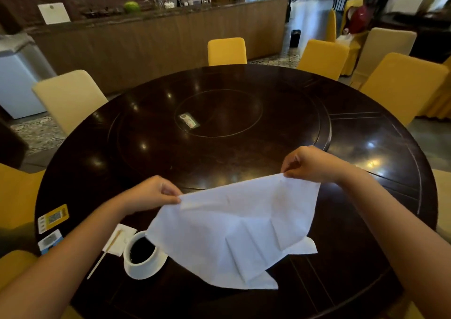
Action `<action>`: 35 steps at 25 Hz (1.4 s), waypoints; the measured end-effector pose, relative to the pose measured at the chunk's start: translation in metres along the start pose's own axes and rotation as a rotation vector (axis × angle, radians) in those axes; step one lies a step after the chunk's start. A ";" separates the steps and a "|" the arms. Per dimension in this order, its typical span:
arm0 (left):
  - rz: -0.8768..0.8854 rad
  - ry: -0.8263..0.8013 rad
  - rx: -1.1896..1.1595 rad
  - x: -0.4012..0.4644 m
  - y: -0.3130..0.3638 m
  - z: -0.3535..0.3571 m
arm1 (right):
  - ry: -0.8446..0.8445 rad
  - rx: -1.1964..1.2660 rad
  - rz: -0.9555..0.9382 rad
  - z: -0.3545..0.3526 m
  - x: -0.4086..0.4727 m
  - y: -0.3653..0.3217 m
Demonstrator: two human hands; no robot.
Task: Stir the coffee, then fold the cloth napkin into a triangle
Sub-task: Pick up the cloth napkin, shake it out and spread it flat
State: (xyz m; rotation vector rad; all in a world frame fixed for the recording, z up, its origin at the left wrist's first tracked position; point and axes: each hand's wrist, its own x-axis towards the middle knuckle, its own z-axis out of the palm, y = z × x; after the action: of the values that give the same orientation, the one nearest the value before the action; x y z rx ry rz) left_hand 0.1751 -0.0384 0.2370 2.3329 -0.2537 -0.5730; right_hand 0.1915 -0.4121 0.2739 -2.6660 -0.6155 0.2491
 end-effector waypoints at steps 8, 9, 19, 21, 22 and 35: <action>0.041 0.604 0.359 0.066 0.091 -0.100 | 0.609 -0.228 0.099 -0.072 0.058 -0.015; 0.110 0.707 0.393 0.065 0.103 -0.110 | 0.704 -0.241 0.093 -0.084 0.061 -0.020; 0.705 1.239 0.622 0.009 0.076 -0.060 | 1.179 -0.200 -0.239 -0.066 0.026 -0.012; 0.720 1.186 0.610 0.004 0.040 -0.018 | 1.072 -0.179 -0.275 -0.022 0.008 0.001; 0.702 1.143 0.598 0.002 0.021 0.005 | 0.996 -0.172 -0.272 0.004 -0.002 0.009; 0.237 0.403 0.370 -0.017 -0.126 0.214 | 0.282 -0.026 0.094 0.252 -0.094 0.064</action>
State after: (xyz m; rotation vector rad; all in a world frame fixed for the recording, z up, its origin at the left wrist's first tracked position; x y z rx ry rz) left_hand 0.0616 -0.0689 0.0174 2.6558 -0.4682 0.0744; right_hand 0.0682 -0.4233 0.0263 -2.6894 -0.4067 -0.1100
